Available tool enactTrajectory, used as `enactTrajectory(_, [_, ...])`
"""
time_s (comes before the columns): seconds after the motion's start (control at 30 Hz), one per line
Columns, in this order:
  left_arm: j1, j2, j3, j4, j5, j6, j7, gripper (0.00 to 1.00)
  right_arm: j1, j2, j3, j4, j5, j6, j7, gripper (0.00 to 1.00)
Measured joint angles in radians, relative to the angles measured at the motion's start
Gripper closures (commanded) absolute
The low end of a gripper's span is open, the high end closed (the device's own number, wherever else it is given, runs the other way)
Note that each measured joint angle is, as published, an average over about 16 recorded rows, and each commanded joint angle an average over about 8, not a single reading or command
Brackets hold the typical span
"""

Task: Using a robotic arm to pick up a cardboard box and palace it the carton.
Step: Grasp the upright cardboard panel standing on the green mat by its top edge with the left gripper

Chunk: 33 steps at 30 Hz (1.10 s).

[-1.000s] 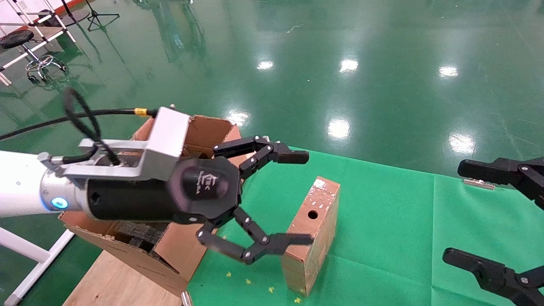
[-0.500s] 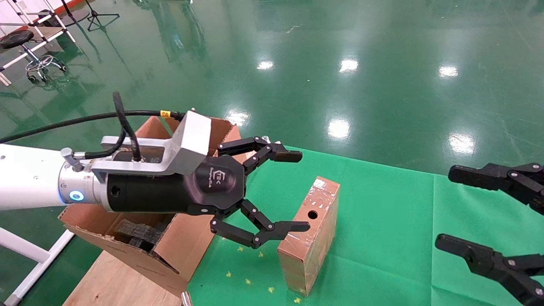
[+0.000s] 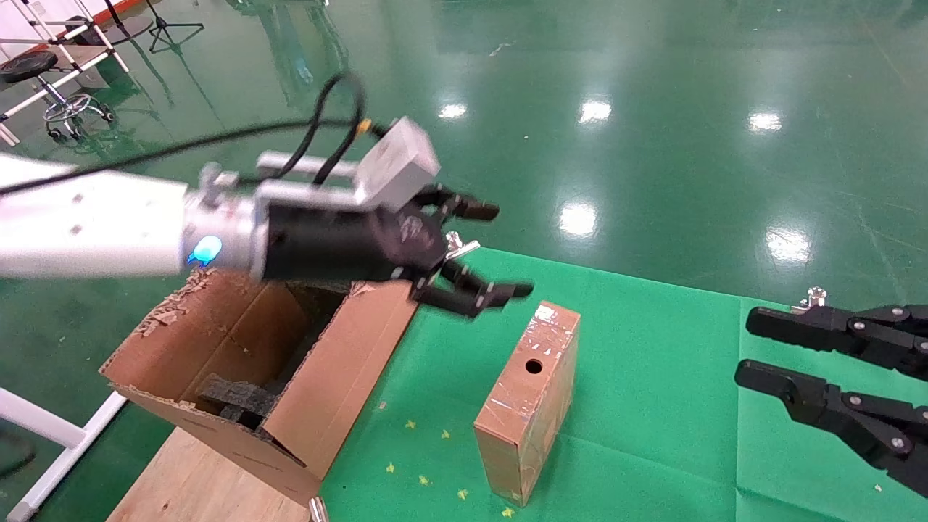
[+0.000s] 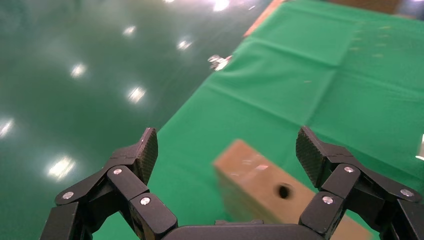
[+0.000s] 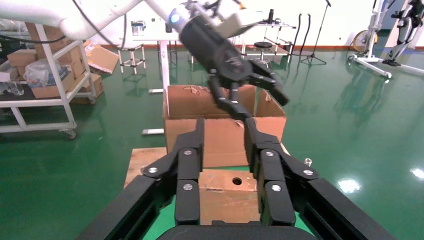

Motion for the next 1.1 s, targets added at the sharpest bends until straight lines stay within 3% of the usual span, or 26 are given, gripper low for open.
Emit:
enactTrajectory(0.27, [-0.183, 0.113, 0.136, -0.004, 0.222, 0.099, -0.375, 0.00, 0.000, 0.000, 0.000, 0.000, 0.000, 0.000, 0.000, 1.00])
enactTrajectory(0.47, [-0.268, 0.190, 0.207, -0.008, 0.312, 0.181, -0.580, 0.00, 0.000, 0.000, 0.000, 0.000, 0.000, 0.000, 0.000, 1.00])
enactTrajectory(0.7, [-0.301, 0.262, 0.274, -0.011, 0.359, 0.230, -0.704, 0.00, 0.000, 0.000, 0.000, 0.000, 0.000, 0.000, 0.000, 1.00])
enactTrajectory(1.1, [-0.313, 0.329, 0.413, -0.010, 0.353, 0.266, -0.799, 0.00, 0.000, 0.000, 0.000, 0.000, 0.000, 0.000, 0.000, 1.00])
